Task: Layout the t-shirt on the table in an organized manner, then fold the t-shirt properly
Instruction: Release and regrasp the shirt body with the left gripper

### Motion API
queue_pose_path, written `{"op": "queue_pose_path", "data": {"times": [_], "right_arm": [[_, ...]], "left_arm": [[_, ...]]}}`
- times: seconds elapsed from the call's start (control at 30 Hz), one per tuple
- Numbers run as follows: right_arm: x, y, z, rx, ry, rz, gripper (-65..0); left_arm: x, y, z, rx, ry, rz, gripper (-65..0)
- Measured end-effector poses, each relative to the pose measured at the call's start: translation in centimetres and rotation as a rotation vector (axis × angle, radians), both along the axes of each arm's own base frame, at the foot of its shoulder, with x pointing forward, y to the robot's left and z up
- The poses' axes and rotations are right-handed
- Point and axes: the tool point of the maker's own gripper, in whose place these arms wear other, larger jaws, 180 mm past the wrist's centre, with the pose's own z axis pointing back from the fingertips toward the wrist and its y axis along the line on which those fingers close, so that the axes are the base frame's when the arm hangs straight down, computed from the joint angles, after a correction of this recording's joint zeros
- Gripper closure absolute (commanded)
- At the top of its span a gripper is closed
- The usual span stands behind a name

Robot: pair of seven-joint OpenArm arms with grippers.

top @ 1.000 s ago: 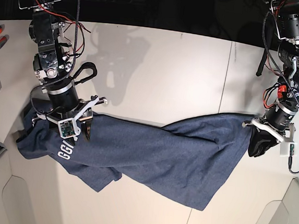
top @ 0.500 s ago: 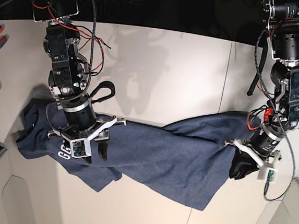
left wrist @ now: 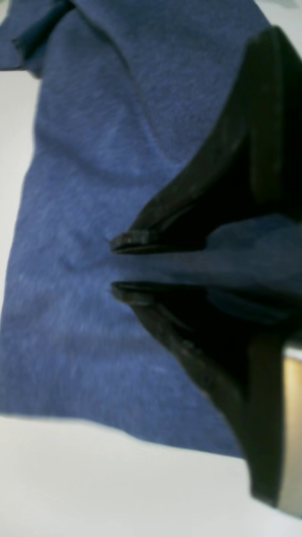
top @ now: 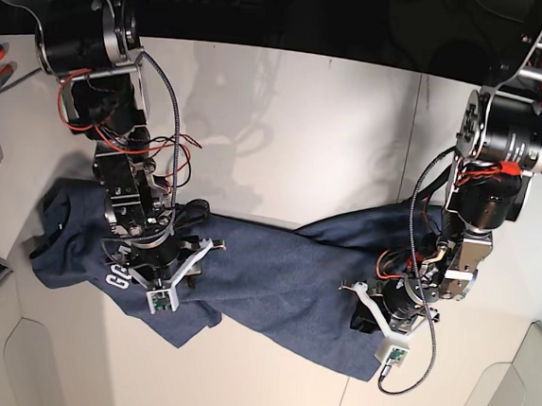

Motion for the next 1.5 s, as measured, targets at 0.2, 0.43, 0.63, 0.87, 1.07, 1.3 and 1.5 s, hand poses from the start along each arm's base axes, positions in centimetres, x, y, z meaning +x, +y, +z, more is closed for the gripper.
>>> {"op": "queue_pose_path", "data": {"times": [0.2,0.43,0.63,0.87,1.07,1.3,1.5], "right_arm": [[-0.9,1.0,-1.8,-0.038,0.043,0.036,-21.4],[-3.3,1.5,-3.5,-0.010,0.036,0.039,-21.4],[-5.7,0.9,-5.1,0.001,0.033,0.039,-21.4],[-7.3,-0.6,-5.1,-0.010,0.015,0.040,-21.4],[-8.3,-1.4,-3.6,-0.028,-0.027,0.040,-21.4],[-10.2,-2.4,-2.5,-0.011,-0.033,0.025,-21.4],[-9.3,-1.8,-0.1,-0.008,-0.077,0.033,-21.4]], "left_arm": [[-2.0,-0.1,-2.9,0.087,0.075,-0.057,-15.1],[-6.1,-0.7,-6.8,0.047,0.146,-0.064,-15.1],[-9.7,-0.8,-7.7,0.007,0.127,-0.104,-15.1],[-14.2,-3.7,-7.1,-0.003,0.178,-0.173,-15.1],[-17.2,-6.5,-5.9,0.009,0.196,-0.252,-15.0],[-16.8,-6.0,-4.7,0.038,0.152,-0.192,-15.1],[-12.7,-3.4,0.8,0.017,-0.105,-0.039,-15.1]]}}
